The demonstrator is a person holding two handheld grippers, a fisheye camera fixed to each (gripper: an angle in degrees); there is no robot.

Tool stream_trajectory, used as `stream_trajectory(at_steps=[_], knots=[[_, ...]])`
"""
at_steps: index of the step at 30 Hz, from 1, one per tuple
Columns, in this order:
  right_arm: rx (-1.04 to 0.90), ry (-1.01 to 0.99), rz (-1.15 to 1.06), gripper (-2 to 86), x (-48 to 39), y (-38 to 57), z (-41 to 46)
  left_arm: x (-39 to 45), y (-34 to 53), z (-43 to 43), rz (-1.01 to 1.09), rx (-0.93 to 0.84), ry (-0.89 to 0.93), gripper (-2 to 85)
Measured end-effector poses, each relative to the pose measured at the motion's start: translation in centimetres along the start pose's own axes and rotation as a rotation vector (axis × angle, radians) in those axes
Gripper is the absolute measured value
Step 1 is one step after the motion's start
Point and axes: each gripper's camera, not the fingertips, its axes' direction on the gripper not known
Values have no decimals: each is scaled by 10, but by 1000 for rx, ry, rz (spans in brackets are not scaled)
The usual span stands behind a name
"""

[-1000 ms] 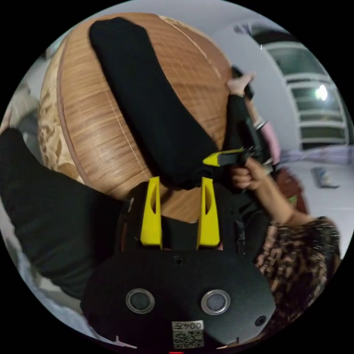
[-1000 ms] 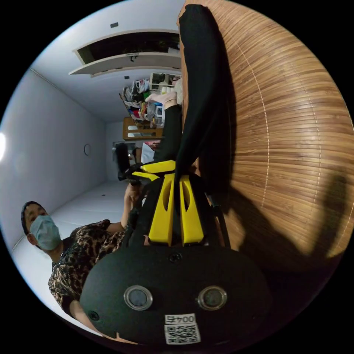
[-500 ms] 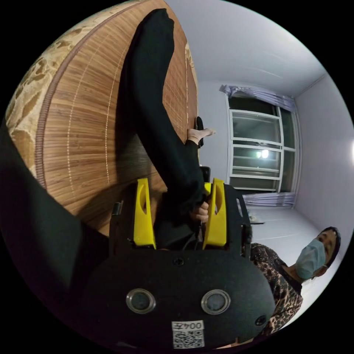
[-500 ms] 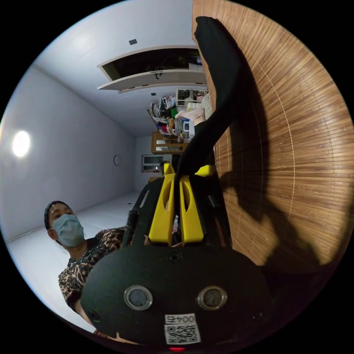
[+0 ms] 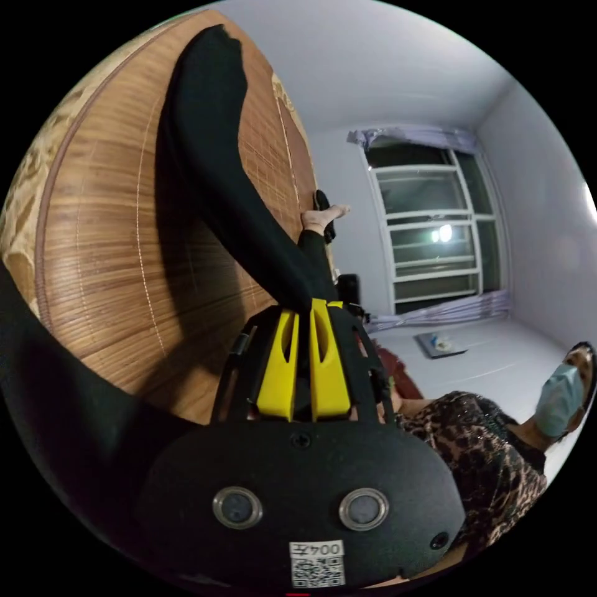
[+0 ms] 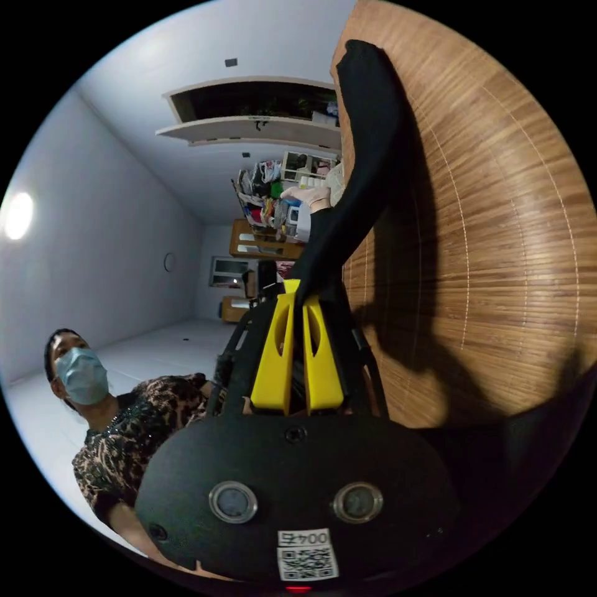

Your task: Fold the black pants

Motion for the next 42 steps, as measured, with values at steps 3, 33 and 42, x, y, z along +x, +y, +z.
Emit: stream_trajectory(at_steps=[3,33,42], knots=[[-43,81,-78,26,-32,9,4,38,8,-1,61,-26,-59,51],[-57,10,-265,29,-237,-28,0,246,-84,-76,187,-20,80,36],[-40,127,-218,24,-214,-178,9,210,-248,-106,135,67,-62,36]])
